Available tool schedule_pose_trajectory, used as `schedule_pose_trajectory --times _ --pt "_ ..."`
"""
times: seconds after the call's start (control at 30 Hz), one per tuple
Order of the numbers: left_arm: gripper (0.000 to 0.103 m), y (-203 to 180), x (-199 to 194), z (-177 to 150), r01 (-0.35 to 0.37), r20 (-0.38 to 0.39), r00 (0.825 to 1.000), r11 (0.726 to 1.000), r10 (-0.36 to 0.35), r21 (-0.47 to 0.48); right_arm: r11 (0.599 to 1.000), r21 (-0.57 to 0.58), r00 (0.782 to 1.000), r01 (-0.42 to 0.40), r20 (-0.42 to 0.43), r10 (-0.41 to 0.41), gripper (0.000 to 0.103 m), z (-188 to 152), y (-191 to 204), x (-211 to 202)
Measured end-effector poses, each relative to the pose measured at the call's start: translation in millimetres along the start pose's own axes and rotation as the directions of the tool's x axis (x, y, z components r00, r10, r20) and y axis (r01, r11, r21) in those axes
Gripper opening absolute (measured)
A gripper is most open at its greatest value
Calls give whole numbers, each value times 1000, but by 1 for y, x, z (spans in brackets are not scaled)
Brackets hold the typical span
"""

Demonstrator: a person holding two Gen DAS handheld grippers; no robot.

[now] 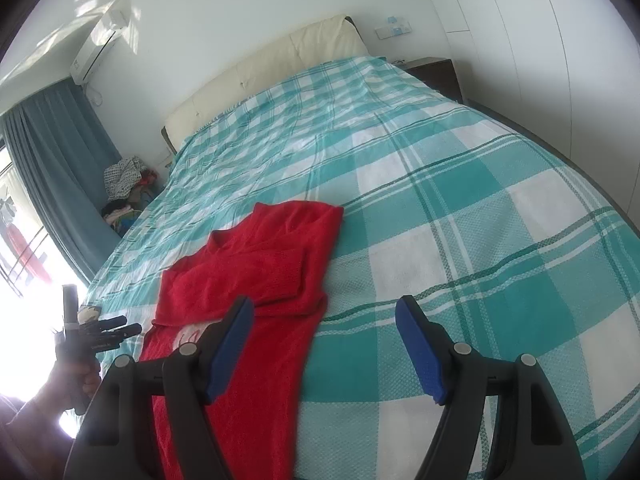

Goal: Fold small clothes
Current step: 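Lift the sleeve with the left tool and lay it across the sweater body, then open the left tool, release the sleeve, and withdraw from the sweater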

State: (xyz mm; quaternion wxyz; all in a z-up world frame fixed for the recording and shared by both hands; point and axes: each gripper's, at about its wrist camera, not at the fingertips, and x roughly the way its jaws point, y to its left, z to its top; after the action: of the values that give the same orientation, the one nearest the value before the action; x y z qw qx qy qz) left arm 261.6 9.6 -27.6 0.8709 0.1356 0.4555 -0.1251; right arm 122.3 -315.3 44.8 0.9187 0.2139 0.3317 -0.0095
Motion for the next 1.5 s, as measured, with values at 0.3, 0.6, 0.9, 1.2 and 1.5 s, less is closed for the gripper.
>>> schedule_pose_trajectory --times 0.3,0.6,0.9,1.2,1.5 --pt "10 31 16 -20 28 67 998 972 -12 -231 985 -119 990 125 -54 -132 73 -9 2 20" --pt "99 82 -51 -45 -25 161 982 908 101 -419 924 -187 933 334 -77 -352 89 -14 -17 62" --pt "103 125 18 -88 -95 0 994 840 112 -534 874 -256 884 412 -119 -452 103 -28 -41 108" --pt "103 120 18 -86 -116 -9 991 847 130 -519 870 -261 882 419 -111 -458 103 -30 -39 109" --pt "103 120 19 -90 -111 13 990 845 138 -522 870 -261 882 419 -111 -458 103 -30 -39 109"
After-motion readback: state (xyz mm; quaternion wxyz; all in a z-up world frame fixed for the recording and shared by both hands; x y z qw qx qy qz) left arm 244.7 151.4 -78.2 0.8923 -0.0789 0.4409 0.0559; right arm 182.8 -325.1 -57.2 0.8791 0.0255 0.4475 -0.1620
